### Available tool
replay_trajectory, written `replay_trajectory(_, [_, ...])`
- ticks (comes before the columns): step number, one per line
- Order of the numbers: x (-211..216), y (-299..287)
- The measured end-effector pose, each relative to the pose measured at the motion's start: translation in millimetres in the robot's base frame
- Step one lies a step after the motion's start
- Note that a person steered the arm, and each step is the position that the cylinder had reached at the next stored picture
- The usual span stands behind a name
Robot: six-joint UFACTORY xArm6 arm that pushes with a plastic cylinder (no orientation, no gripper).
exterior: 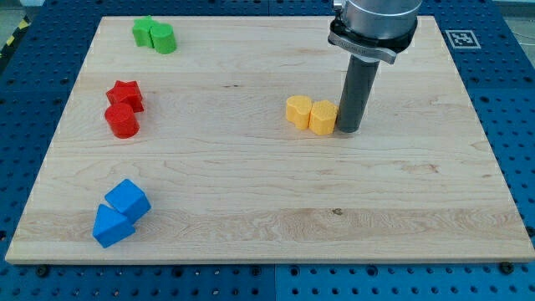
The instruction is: Arrange the yellow hexagon right side of the yellow heart
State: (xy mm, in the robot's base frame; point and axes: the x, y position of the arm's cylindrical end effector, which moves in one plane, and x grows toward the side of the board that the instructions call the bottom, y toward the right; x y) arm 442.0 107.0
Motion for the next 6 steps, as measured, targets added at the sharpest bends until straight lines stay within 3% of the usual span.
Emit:
replay_trajectory(1, [9,0])
replay_trajectory(2, [56,-4])
replay_trajectory(3, [71,-31])
replay_trajectory(4, [37,-37])
replay_trajectory(6, [11,-37])
